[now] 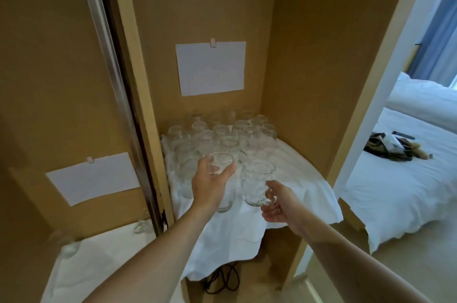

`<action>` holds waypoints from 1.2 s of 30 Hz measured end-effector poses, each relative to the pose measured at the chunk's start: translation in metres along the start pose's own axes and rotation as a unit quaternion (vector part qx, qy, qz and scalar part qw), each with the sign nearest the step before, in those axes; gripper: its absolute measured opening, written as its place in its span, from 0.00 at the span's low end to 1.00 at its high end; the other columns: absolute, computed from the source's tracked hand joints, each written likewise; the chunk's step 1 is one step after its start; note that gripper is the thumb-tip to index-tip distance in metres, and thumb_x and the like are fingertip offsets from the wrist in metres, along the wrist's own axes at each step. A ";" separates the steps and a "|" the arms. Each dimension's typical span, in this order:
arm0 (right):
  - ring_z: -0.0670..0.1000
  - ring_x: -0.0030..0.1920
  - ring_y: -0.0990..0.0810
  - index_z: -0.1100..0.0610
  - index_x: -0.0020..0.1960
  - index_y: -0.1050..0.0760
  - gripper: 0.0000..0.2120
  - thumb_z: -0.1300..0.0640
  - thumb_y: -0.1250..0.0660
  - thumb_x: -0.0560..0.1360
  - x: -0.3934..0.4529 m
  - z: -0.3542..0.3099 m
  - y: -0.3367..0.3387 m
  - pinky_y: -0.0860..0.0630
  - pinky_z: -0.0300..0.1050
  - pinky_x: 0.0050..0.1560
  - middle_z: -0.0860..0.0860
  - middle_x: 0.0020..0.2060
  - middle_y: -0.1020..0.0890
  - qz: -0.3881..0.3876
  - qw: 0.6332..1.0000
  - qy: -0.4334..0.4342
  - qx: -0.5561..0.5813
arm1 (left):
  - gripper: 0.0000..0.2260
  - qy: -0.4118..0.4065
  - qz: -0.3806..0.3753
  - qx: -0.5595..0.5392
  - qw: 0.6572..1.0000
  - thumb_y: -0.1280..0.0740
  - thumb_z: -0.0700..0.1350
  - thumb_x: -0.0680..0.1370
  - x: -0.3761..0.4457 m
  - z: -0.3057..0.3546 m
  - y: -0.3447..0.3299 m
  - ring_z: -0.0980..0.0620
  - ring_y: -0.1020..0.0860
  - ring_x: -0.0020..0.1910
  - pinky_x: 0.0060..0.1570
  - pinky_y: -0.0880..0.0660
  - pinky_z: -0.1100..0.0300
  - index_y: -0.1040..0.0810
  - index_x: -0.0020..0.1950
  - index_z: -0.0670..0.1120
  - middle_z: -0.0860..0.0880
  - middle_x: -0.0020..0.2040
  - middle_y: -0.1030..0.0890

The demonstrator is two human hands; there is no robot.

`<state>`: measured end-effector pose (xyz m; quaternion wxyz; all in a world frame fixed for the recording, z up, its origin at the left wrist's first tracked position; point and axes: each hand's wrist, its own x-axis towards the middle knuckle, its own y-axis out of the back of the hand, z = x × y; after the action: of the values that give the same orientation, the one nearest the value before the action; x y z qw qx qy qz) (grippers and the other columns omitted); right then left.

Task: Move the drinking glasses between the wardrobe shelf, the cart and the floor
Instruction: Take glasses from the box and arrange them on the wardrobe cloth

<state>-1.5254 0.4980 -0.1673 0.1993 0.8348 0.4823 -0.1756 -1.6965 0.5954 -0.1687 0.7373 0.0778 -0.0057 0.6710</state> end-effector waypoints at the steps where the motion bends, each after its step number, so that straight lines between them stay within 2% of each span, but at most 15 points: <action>1: 0.57 0.34 0.19 0.57 0.38 0.28 0.19 0.43 0.37 0.79 0.007 0.000 -0.001 0.19 0.46 0.39 0.59 0.34 0.17 0.006 1.000 -0.004 0.002 | 0.30 0.002 -0.011 0.003 1.000 0.23 0.67 0.65 0.007 -0.004 -0.003 0.55 0.21 0.54 0.52 0.24 0.58 0.29 0.62 0.59 0.55 0.55 0.21; 4: 0.57 0.34 0.18 0.58 0.38 0.27 0.20 0.43 0.36 0.79 0.027 0.000 -0.001 0.20 0.46 0.39 0.58 0.34 0.16 0.022 1.000 -0.017 0.010 | 0.30 0.006 -0.041 0.004 0.999 0.21 0.63 0.66 0.023 -0.018 -0.015 0.56 0.24 0.58 0.57 0.25 0.57 0.29 0.63 0.59 0.56 0.59 0.23; 7: 0.55 0.30 0.21 0.58 0.38 0.28 0.20 0.43 0.36 0.79 0.041 0.001 0.002 0.20 0.46 0.38 0.58 0.32 0.18 0.028 0.999 -0.023 0.034 | 0.32 0.012 -0.060 0.001 0.998 0.21 0.63 0.64 0.032 -0.028 -0.027 0.56 0.26 0.60 0.59 0.27 0.56 0.31 0.63 0.61 0.59 0.58 0.24; 13: 0.59 0.38 0.19 0.59 0.39 0.27 0.19 0.45 0.36 0.80 0.067 0.002 0.014 0.18 0.52 0.47 0.61 0.37 0.17 0.049 0.996 -0.022 0.065 | 0.32 0.022 -0.071 0.019 0.997 0.21 0.62 0.66 0.042 -0.039 -0.051 0.54 0.27 0.63 0.64 0.27 0.50 0.32 0.65 0.62 0.58 0.60 0.25; 16: 0.59 0.37 0.20 0.60 0.39 0.26 0.19 0.47 0.36 0.81 0.083 -0.001 0.023 0.18 0.54 0.50 0.61 0.36 0.18 0.033 0.996 -0.012 0.083 | 0.34 0.026 -0.067 0.018 0.997 0.20 0.62 0.66 0.047 -0.042 -0.066 0.54 0.27 0.65 0.66 0.28 0.50 0.33 0.66 0.61 0.57 0.64 0.25; 18: 0.59 0.37 0.19 0.61 0.40 0.25 0.19 0.47 0.36 0.81 0.094 -0.003 0.027 0.18 0.54 0.49 0.61 0.35 0.17 0.025 0.996 -0.002 0.090 | 0.34 0.027 -0.063 0.014 0.998 0.20 0.62 0.66 0.048 -0.044 -0.075 0.54 0.28 0.66 0.66 0.28 0.51 0.34 0.67 0.61 0.56 0.65 0.26; 23: 0.63 0.42 0.15 0.63 0.42 0.22 0.19 0.48 0.35 0.81 0.121 -0.007 0.042 0.16 0.54 0.49 0.64 0.39 0.15 -0.024 0.997 -0.015 0.074 | 0.32 0.036 -0.033 0.011 0.999 0.20 0.60 0.68 0.049 -0.053 -0.100 0.56 0.28 0.66 0.64 0.27 0.55 0.33 0.66 0.61 0.56 0.65 0.25; 27: 0.63 0.48 0.14 0.61 0.47 0.17 0.19 0.46 0.33 0.79 0.140 -0.012 0.063 0.17 0.57 0.54 0.63 0.45 0.14 -0.116 0.993 -0.023 -0.022 | 0.32 0.035 -0.010 0.018 0.999 0.20 0.59 0.69 0.055 -0.058 -0.119 0.57 0.28 0.66 0.63 0.29 0.60 0.33 0.67 0.61 0.56 0.65 0.25; 29: 0.60 0.47 0.13 0.59 0.50 0.15 0.19 0.43 0.29 0.76 0.145 -0.014 0.072 0.15 0.55 0.49 0.61 0.47 0.13 -0.153 0.986 -0.012 -0.067 | 0.32 0.034 0.001 0.021 0.999 0.20 0.58 0.69 0.056 -0.060 -0.124 0.58 0.27 0.66 0.59 0.31 0.66 0.33 0.67 0.62 0.57 0.65 0.25; 31: 0.57 0.45 0.13 0.58 0.50 0.15 0.21 0.40 0.25 0.73 0.151 -0.010 0.083 0.15 0.51 0.43 0.58 0.45 0.13 -0.143 0.986 0.031 -0.084 | 0.32 0.036 0.013 0.015 0.999 0.20 0.58 0.69 0.056 -0.064 -0.128 0.60 0.27 0.65 0.55 0.32 0.71 0.34 0.66 0.64 0.58 0.64 0.25; 33: 0.57 0.44 0.13 0.59 0.49 0.15 0.17 0.44 0.23 0.73 0.157 -0.004 0.095 0.15 0.53 0.44 0.57 0.44 0.13 -0.111 0.989 0.082 -0.052 | 0.31 0.038 0.019 0.006 0.999 0.20 0.58 0.69 0.055 -0.067 -0.130 0.61 0.28 0.66 0.56 0.32 0.70 0.34 0.66 0.67 0.60 0.64 0.26; 35: 0.55 0.46 0.14 0.57 0.52 0.17 0.10 0.55 0.23 0.73 0.167 0.000 0.107 0.15 0.53 0.49 0.57 0.48 0.14 -0.094 0.988 0.115 -0.031 | 0.34 0.044 0.022 0.006 0.999 0.20 0.57 0.69 0.055 -0.071 -0.134 0.60 0.29 0.65 0.60 0.29 0.63 0.35 0.67 0.67 0.60 0.64 0.27; 36: 0.53 0.48 0.15 0.55 0.55 0.19 0.12 0.58 0.22 0.73 0.173 0.000 0.111 0.16 0.51 0.51 0.56 0.51 0.15 -0.096 0.986 0.129 -0.043 | 0.35 0.049 0.025 0.007 0.998 0.19 0.55 0.69 0.054 -0.072 -0.136 0.59 0.29 0.65 0.61 0.28 0.60 0.36 0.68 0.66 0.58 0.64 0.28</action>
<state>-1.3463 0.5742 -0.2335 0.1535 0.7906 0.5892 -0.0642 -1.5636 0.6462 -0.2483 0.7189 0.0497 0.0327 0.6925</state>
